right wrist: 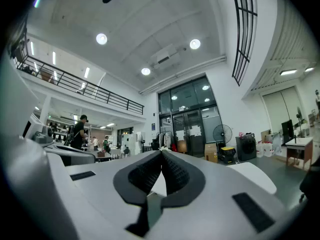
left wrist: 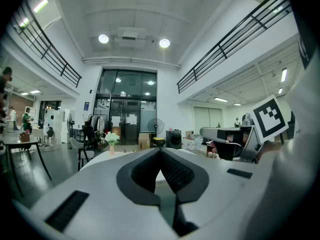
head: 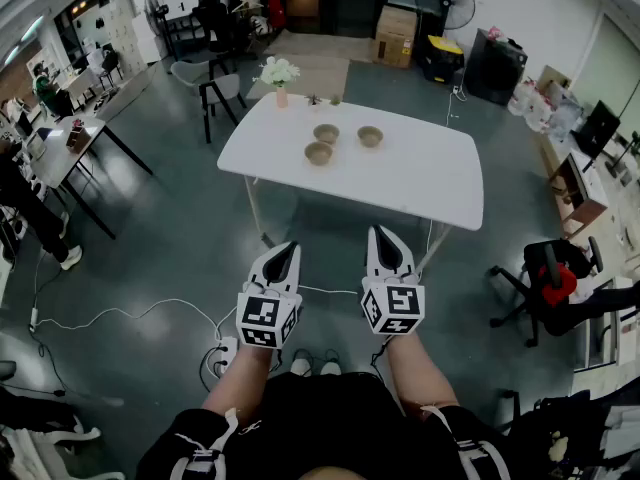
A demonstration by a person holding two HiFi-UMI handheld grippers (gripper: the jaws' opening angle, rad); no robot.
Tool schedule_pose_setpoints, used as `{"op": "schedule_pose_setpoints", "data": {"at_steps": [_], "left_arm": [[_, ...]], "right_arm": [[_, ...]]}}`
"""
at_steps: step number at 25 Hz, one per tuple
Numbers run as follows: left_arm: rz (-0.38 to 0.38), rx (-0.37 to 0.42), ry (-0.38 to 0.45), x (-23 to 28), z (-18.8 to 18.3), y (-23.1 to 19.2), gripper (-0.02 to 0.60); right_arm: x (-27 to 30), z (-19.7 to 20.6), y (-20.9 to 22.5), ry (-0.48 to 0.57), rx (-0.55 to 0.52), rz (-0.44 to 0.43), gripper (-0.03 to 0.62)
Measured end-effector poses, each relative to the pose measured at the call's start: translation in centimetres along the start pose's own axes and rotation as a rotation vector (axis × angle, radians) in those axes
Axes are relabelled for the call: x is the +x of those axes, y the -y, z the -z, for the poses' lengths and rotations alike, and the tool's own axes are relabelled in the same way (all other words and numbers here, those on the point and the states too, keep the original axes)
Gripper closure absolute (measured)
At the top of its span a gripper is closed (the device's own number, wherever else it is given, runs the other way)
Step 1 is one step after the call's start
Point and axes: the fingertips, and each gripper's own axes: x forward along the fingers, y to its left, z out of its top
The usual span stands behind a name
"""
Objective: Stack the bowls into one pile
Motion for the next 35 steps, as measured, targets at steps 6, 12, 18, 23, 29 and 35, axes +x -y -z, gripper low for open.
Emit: {"op": "schedule_pose_setpoints", "data": {"at_steps": [6,12,18,23,29,35], "left_arm": [[-0.013,-0.005,0.036,1.0,-1.4,-1.0,0.568],[-0.015,-0.014,0.035,2.1,-1.4,-3.0,0.568],[0.0,-0.012,0.053,3.2,-1.9,-6.3,0.568],[0.026,-0.01,0.069,3.7,-1.6,-9.7,0.568],[0.061,-0.026,0.054,4.5,0.0,-13.0,0.568],[0.072,-0.022,0.035,6.4,0.7,-15.2,0.568]], "right_arm": [[0.9,-0.2,0.1,0.005,-0.002,0.008,0.58],[2.6,-0.5,-0.3,0.019,0.019,0.015,0.579],[5.8,0.0,-2.1,0.013,0.016,0.019,0.578],[8.3,1.0,-4.3,0.013,0.01,0.04,0.577],[10.7,2.8,-6.3,0.006,0.025,0.074,0.577],[13.6,4.6,-5.9,-0.009,0.056,0.103,0.577]]}}
